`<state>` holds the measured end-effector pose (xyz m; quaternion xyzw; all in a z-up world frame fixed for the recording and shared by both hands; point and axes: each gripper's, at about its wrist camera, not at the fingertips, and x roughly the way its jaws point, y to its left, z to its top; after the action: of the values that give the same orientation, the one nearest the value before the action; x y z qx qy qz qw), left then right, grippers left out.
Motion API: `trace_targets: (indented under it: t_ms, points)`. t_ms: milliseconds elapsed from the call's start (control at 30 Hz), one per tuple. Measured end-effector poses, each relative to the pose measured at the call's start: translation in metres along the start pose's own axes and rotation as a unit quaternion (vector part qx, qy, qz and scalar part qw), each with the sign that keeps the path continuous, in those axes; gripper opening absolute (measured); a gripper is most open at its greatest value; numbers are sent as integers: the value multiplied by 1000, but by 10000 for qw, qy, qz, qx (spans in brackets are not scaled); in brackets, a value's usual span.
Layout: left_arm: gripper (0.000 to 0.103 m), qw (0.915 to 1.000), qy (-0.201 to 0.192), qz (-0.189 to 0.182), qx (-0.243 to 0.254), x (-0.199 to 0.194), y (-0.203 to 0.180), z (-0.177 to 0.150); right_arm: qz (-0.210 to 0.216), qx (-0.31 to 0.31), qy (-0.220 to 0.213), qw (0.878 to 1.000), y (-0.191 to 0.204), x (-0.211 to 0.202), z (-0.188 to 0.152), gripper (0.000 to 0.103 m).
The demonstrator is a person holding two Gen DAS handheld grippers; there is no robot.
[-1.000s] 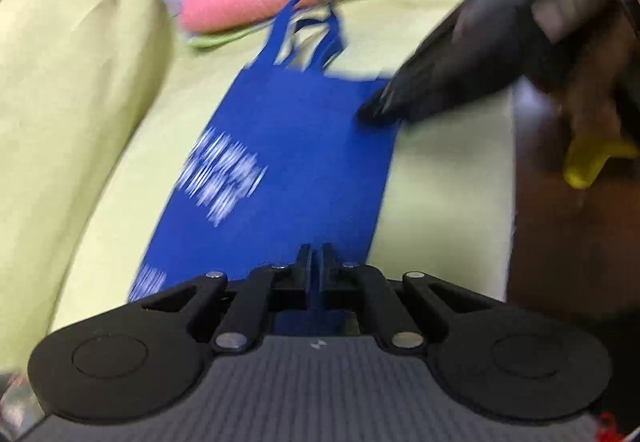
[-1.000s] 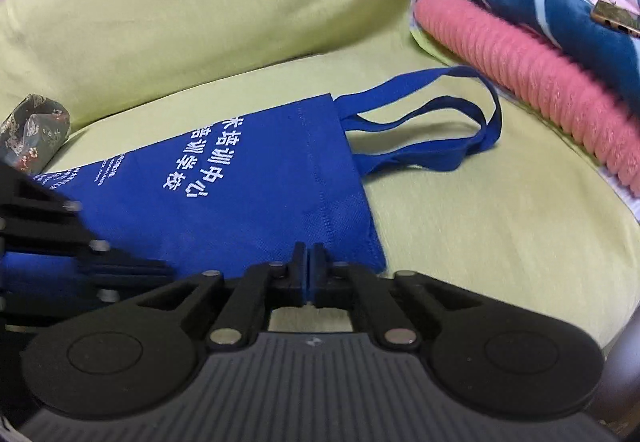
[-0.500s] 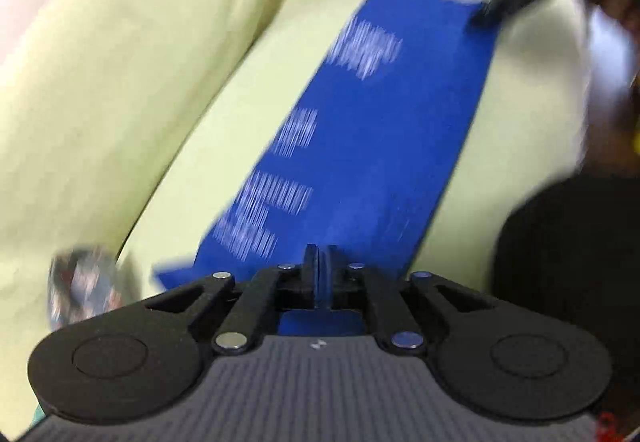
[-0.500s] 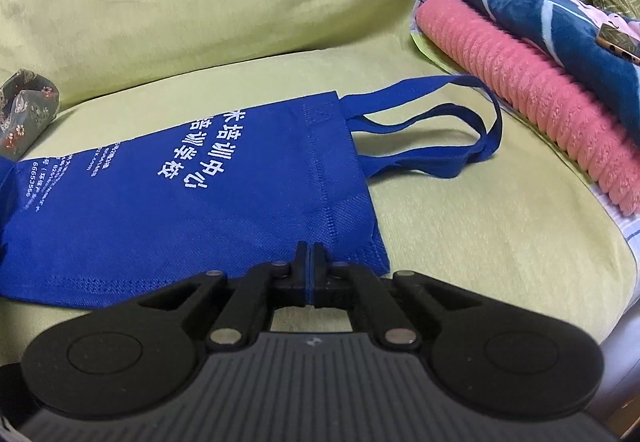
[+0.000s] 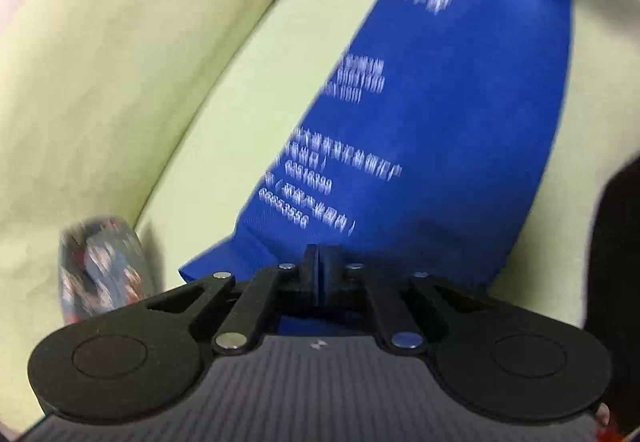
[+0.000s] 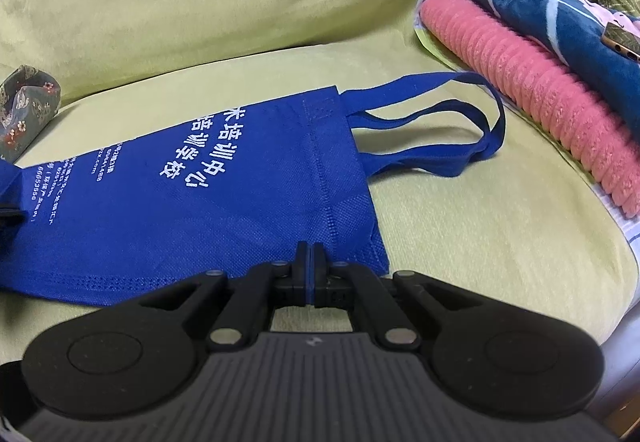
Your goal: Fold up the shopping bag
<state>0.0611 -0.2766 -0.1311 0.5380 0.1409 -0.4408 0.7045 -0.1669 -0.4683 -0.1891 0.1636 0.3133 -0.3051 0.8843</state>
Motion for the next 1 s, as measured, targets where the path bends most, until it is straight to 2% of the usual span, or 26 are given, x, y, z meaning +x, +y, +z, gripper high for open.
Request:
trace_targets:
  t_ms: [33, 100, 167, 233, 267, 300, 400, 533, 600, 667, 733, 800, 933, 1000]
  points:
    - [6, 9994, -322, -38, 133, -14, -5, 6, 3, 29, -4, 10000, 0, 0, 0, 0]
    - [10, 9954, -788, -473, 283, -33, -15, 21, 10, 86, -12, 10000, -1, 0, 0, 0]
    - [13, 9900, -1001, -889, 446, -36, -31, 36, 13, 149, -15, 9999, -1, 0, 0, 0]
    - [12, 9908, -738, -948, 620, -19, -46, 42, 19, 169, -2, 9999, -2, 0, 0, 0]
    - [8, 9917, -547, -965, 643, -7, -51, 42, 34, 181, 6, 9998, -2, 0, 1, 0]
    - [0, 9915, -480, -1043, 609, 0, -54, 41, 56, 207, 9, 9998, -3, 0, 1, 0]
    - [0, 9909, -409, -1166, 531, 1, -52, 45, 177, 411, 5, 9990, -10, 0, 0, 0]
    - [0, 9903, -314, -1178, 663, 0, -55, 47, 353, 1166, -23, 9925, -24, -7, -3, 0]
    - [0, 9901, -337, -1158, 721, -2, -57, 46, 427, 1698, -149, 9844, -31, -18, -10, 7]
    - [0, 9900, -342, -1178, 703, -3, -56, 50, 629, 2279, -268, 9713, -37, -28, -20, 23]
    - [0, 9899, -338, -1194, 684, -2, -55, 48, 961, 3055, -275, 9469, -44, -34, -32, 26]
    - [0, 9899, -346, -1191, 691, 5, -59, 42, 1179, 3723, -84, 9206, -51, -28, -41, 32]
    - [0, 9896, -372, -1222, 666, 1, -57, 42, 1475, 4677, 92, 8714, -60, -9, -54, 31]
    - [0, 9891, -380, -1266, 654, 1, -54, 41, 1635, 4962, 71, 8526, -61, 1, -56, 31]
